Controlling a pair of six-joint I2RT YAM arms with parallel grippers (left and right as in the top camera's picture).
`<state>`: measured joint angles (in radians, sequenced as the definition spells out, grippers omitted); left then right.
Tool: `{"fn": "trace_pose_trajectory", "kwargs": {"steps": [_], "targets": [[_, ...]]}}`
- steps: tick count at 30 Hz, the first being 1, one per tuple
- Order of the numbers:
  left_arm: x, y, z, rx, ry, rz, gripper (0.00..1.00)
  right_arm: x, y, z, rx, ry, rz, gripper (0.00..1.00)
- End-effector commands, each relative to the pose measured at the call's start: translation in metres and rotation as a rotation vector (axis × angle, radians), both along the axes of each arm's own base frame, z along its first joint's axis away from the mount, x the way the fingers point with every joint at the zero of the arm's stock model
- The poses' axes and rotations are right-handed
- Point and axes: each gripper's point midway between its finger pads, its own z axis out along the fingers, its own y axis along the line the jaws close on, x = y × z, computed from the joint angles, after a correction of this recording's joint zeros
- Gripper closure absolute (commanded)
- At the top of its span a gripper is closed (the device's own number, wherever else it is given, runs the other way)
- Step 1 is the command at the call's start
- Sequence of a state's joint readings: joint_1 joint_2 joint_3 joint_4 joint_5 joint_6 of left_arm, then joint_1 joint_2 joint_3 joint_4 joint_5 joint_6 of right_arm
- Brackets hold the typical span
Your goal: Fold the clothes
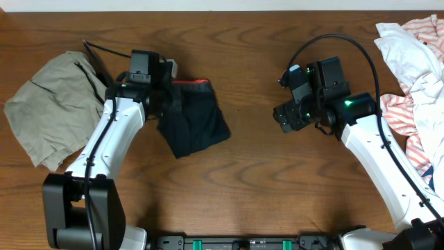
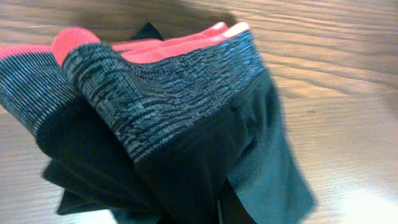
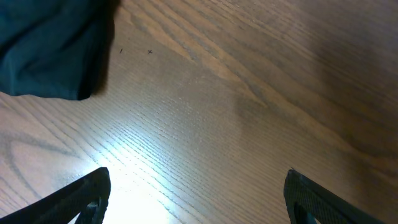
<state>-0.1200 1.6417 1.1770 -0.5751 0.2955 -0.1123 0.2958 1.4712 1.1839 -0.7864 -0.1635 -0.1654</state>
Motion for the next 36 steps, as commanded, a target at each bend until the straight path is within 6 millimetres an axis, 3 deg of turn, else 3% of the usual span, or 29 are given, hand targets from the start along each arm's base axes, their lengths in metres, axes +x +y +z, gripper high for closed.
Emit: {"fn": "trace_pose_trajectory", "kwargs": {"steps": [1,6,10,15,16,17,20,22,25,29,36], "targets": [[0.002,0.022,-0.008,0.116,0.001,0.064,0.94,0.002,-0.003,0.006,0.000,-0.019,-0.004,0.13],[-0.007,0.024,-0.019,0.121,0.032,0.064,0.92,0.001,-0.003,0.006,-0.001,-0.015,-0.003,0.13],[-0.025,0.027,-0.040,0.121,0.095,0.089,0.92,0.000,-0.004,0.005,-0.003,-0.009,-0.003,0.13],[-0.041,0.048,-0.061,0.195,0.151,0.222,0.92,0.000,-0.004,0.005,-0.003,-0.009,-0.003,0.13],[-0.042,0.050,-0.063,0.199,0.154,0.237,0.89,0.000,-0.004,0.005,-0.003,-0.009,-0.003,0.12],[-0.043,0.051,-0.064,0.198,0.159,0.246,0.78,0.000,-0.004,0.005,-0.003,-0.009,-0.003,0.13],[-0.045,0.051,-0.066,0.183,0.170,0.290,0.72,0.000,-0.004,0.005,-0.003,-0.009,-0.003,0.12],[-0.046,0.052,-0.066,0.175,0.176,0.313,0.48,0.000,-0.004,0.005,-0.003,-0.009,-0.003,0.12],[-0.049,0.053,-0.067,0.161,0.200,0.367,0.48,0.000,-0.004,0.005,-0.003,-0.008,-0.003,0.12],[-0.060,0.059,-0.071,0.135,0.263,0.492,0.34,-0.001,-0.004,0.004,-0.005,-0.005,-0.003,0.11],[-0.069,0.060,-0.086,0.103,0.285,0.596,0.28,-0.002,-0.004,0.004,-0.006,-0.001,-0.003,0.11]]}}
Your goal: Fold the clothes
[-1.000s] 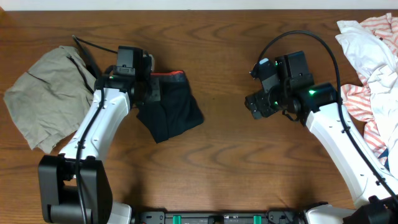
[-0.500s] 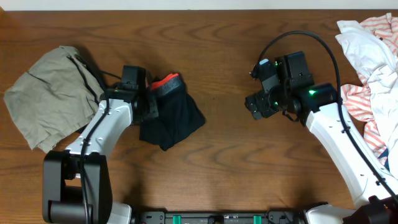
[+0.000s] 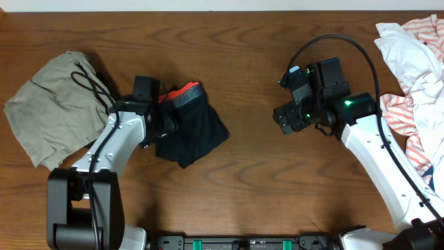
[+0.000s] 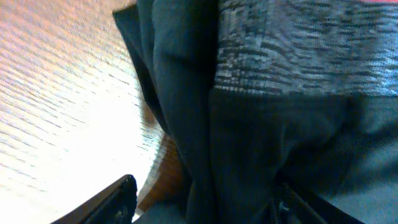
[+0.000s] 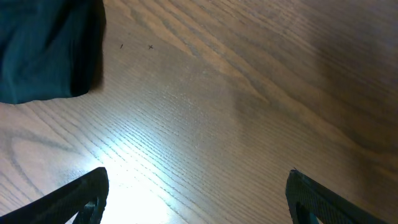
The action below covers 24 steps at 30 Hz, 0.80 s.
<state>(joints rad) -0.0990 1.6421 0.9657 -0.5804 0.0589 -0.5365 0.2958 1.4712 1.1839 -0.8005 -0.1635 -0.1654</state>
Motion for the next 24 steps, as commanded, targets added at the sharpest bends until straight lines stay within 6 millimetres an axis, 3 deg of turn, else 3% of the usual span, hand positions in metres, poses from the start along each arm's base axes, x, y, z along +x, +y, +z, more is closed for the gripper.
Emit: {"fn": "trace_pose_trajectory", "kwargs": {"steps": [1,4,11,13,17,18,24], "targets": [[-0.010,0.005,-0.017,-0.004,0.022,0.115,0.28,0.001,-0.003,0.005,-0.002,-0.013,-0.003,0.11],[-0.013,-0.001,-0.027,-0.042,0.029,0.117,0.28,-0.001,-0.004,0.004,-0.005,-0.005,-0.003,0.11],[0.000,-0.042,-0.053,-0.271,0.054,0.069,0.28,-0.003,-0.004,0.003,-0.008,0.006,-0.002,0.11],[0.000,-0.052,-0.063,-0.330,0.074,0.056,0.39,-0.003,-0.004,0.003,-0.008,0.006,-0.002,0.11],[-0.001,-0.058,-0.078,-0.361,0.098,0.050,0.80,-0.004,-0.005,0.003,-0.009,0.010,-0.003,0.11],[0.000,-0.058,-0.078,-0.359,0.096,0.041,0.94,-0.004,-0.005,0.003,-0.009,0.009,-0.003,0.11],[0.007,-0.058,-0.061,-0.350,0.038,-0.021,0.94,-0.004,-0.005,0.003,-0.008,0.008,-0.003,0.11]]}}
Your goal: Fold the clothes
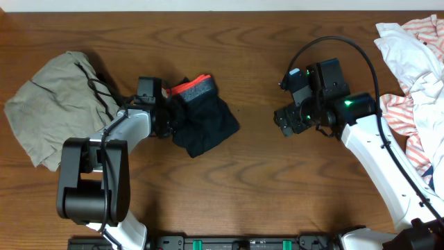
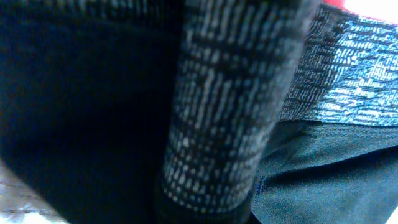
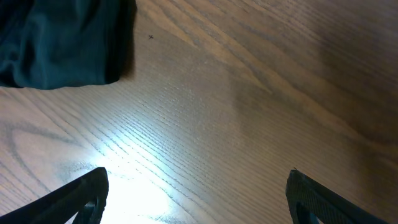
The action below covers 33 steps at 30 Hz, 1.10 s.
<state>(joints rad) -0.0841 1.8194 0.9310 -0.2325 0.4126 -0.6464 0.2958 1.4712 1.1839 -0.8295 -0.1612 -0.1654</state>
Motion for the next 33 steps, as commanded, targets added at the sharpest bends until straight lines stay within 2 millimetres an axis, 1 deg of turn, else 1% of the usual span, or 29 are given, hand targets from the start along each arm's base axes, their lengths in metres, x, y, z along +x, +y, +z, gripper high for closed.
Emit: {"fn": "trace_pose_trajectory", "kwargs": {"steps": [1,3,7,11,14,16,19,22,24,27,33], "targets": [[-0.033,0.000,-0.020,0.034,0.085,-0.075,0.94,0.002,-0.003,0.006,0.002,-0.019,-0.002,0.11],[-0.027,0.003,-0.001,0.060,0.037,-0.093,0.94,0.002,-0.003,0.006,0.002,-0.019,-0.002,0.10],[-0.018,0.023,0.042,0.209,-0.042,-0.143,0.94,0.003,-0.002,0.006,0.002,-0.020,-0.002,0.11],[-0.013,0.043,0.082,0.349,-0.072,-0.201,0.94,0.003,-0.002,0.006,0.003,-0.021,-0.002,0.10],[-0.006,0.048,0.109,0.374,-0.090,-0.238,0.94,0.003,-0.002,0.006,0.003,-0.021,-0.002,0.10],[-0.001,0.055,0.122,0.384,-0.104,-0.241,0.94,0.003,-0.002,0.006,0.003,-0.020,-0.002,0.10],[0.006,0.074,0.139,0.399,-0.121,-0.219,0.94,0.002,-0.003,0.006,0.002,-0.019,-0.002,0.10],[0.009,0.096,0.149,0.406,-0.121,-0.166,0.94,0.002,-0.003,0.006,0.002,-0.019,-0.002,0.10],[0.009,0.109,0.154,0.422,-0.123,-0.173,0.94,0.002,-0.003,0.006,0.002,-0.019,-0.002,0.10],[0.009,0.125,0.164,0.448,-0.134,-0.190,0.94,0.003,-0.002,0.006,0.002,-0.020,-0.002,0.10],[0.016,0.152,0.188,0.490,-0.181,-0.173,0.94,0.003,-0.002,0.007,0.003,-0.022,-0.002,0.10]]}}
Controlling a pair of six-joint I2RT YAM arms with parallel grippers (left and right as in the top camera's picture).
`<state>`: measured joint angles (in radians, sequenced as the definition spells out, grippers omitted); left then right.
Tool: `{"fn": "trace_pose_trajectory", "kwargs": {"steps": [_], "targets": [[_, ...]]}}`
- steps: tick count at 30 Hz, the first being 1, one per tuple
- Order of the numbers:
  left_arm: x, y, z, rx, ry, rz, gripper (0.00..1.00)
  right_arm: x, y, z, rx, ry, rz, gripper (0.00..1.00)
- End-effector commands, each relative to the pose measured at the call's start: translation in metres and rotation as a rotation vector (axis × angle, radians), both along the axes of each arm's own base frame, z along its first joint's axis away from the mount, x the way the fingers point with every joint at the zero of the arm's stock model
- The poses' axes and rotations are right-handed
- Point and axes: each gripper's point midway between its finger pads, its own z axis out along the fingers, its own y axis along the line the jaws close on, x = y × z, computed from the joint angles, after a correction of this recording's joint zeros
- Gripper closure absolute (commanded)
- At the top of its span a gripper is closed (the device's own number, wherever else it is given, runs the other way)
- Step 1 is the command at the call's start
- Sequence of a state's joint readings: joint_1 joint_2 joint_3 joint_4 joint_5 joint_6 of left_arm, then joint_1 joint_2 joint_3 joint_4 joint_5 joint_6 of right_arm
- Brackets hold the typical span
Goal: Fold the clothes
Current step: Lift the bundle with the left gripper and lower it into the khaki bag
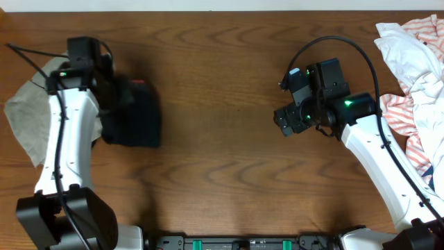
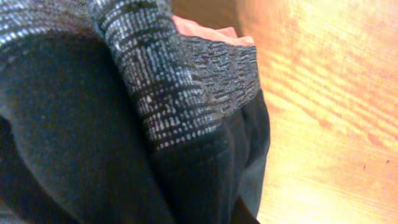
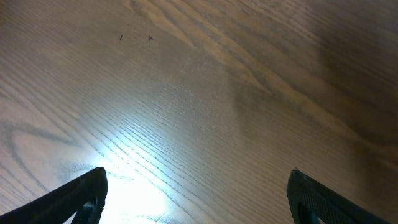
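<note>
Dark shorts with a grey waistband and a coral edge form a compact bundle at the table's left. My left gripper is at the bundle's left side and holds it. The cloth fills the left wrist view and hides the fingers. My right gripper hovers right of the table's middle. It is open over bare wood, with both dark fingertips wide apart and nothing between them.
A khaki garment lies at the far left, partly under my left arm and next to the dark bundle. A pile of white and red-striped clothes sits at the right edge. Bare wooden table lies between the arms.
The dark shorts and my left gripper have moved left, from left of the table's middle to beside the khaki garment. The shorts no longer show in the right wrist view. The right arm has not moved.
The shorts lay spread left of the middle with my left gripper at their waistband. They were then bunched, then a tighter bundle slightly further right. Now the bundle is at the far left by the khaki garment. The right gripper stayed open in place throughout.
</note>
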<state>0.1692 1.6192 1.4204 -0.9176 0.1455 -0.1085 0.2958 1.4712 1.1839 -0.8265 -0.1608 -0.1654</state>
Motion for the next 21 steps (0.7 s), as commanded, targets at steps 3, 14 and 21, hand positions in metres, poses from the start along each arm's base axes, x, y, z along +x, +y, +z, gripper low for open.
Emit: {"fn": "trace_pose_trajectory", "kwargs": {"steps": [3,14,21], "targets": [[0.014,0.026,0.042,0.076,-0.112,-0.037,0.94,0.002,-0.002,0.006,0.002,-0.019,-0.002,0.09],[0.017,0.118,0.079,0.140,-0.243,0.172,0.94,0.002,-0.002,0.006,0.002,-0.019,-0.002,0.09],[0.004,0.183,0.048,0.139,-0.191,0.317,0.94,0.002,-0.003,0.006,0.002,-0.019,-0.002,0.09]]}}
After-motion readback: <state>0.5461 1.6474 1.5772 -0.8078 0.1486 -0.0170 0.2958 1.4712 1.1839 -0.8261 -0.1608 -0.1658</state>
